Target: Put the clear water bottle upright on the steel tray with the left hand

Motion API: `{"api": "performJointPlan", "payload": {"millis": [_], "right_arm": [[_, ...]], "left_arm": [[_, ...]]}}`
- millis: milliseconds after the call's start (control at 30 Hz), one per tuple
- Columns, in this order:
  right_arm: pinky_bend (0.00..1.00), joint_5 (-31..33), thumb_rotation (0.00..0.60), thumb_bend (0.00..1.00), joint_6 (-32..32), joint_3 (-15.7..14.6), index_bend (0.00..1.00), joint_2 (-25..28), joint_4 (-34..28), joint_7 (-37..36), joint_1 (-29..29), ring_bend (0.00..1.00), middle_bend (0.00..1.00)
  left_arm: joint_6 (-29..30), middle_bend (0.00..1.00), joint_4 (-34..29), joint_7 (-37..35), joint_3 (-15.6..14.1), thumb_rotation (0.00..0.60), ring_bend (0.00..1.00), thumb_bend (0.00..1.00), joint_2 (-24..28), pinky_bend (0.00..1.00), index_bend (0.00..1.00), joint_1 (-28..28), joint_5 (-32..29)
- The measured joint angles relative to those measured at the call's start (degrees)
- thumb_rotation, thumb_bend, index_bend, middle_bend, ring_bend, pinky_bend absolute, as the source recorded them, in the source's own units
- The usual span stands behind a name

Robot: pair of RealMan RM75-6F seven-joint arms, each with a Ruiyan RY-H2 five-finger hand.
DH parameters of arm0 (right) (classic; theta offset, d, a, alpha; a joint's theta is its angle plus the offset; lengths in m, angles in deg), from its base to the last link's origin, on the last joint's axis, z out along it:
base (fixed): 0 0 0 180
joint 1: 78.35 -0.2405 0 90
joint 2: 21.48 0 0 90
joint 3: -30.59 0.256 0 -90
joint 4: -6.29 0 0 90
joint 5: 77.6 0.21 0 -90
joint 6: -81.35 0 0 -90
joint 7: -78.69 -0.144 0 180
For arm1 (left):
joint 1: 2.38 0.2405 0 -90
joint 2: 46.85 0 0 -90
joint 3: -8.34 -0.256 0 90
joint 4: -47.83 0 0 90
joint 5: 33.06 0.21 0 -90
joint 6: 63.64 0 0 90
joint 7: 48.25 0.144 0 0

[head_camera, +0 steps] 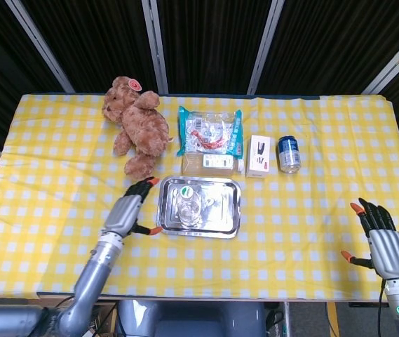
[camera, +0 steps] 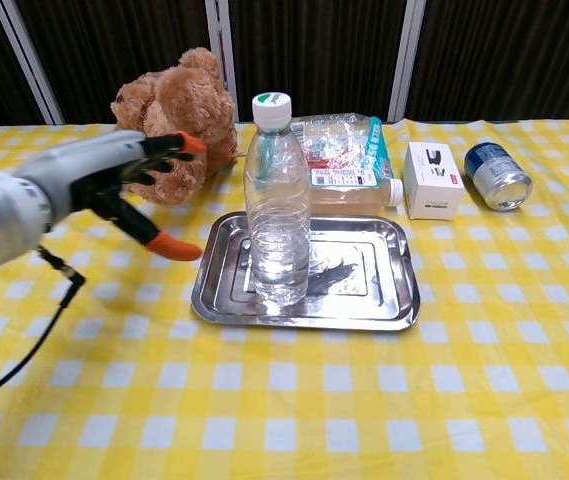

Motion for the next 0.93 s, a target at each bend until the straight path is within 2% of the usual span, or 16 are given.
{"api": "performJointPlan", "payload": {"millis": [133,233,300,433,600,933], "right_arm": [[0.00,-0.15,0.600,0.05,-0.20,-0.18,0.11,-0.07,-0.09,0.60,-0.06,0.00,0.00],[0.00,-0.38,0.600,0.05,-0.16,-0.25,0.11,-0.19,-0.36,1.21,-0.12,0.00,0.00],[0.00,-0.58,0.600,0.05,0.07,-0.23,0.11,-0.29,-0.46,1.57,-0.15,0.00,0.00],[0.00,-0.45,0.600,0.05,0.03,-0.14,0.11,-0.47,-0.21,1.93,-0.22,0.00,0.00],[0.00,-0.23,0.600,0.05,-0.25,0.11,0.11,-1.10,1.11,1.77,-0.51,0.00,0.00],[0.00,-0.45,0.600,0.05,0.54,0.60,0.11,-2.80,3.18,1.59,-0.72,0.00,0.00]], "left_arm": [[7.35,0.05,-2.43,0.10,-6.97,0.600,0.00,0.16,10.22,0.00,0.05,7.08,9.53],[14.42,0.08,-0.30,-1.46,-10.74,0.600,0.00,0.19,13.20,0.00,0.10,13.04,16.57],[17.36,0.09,2.35,-3.16,-12.00,0.600,0.00,0.19,14.14,0.00,0.11,15.94,18.73],[20.00,0.08,10.54,-6.93,-12.65,0.600,0.00,0.20,14.55,0.00,0.12,19.46,19.69],[19.78,0.09,18.61,-11.22,-12.44,0.600,0.00,0.20,13.91,0.00,0.13,22.00,19.88],[19.79,0.09,17.30,-15.64,-12.00,0.600,0.00,0.20,15.74,0.00,0.13,24.87,24.29]]}}
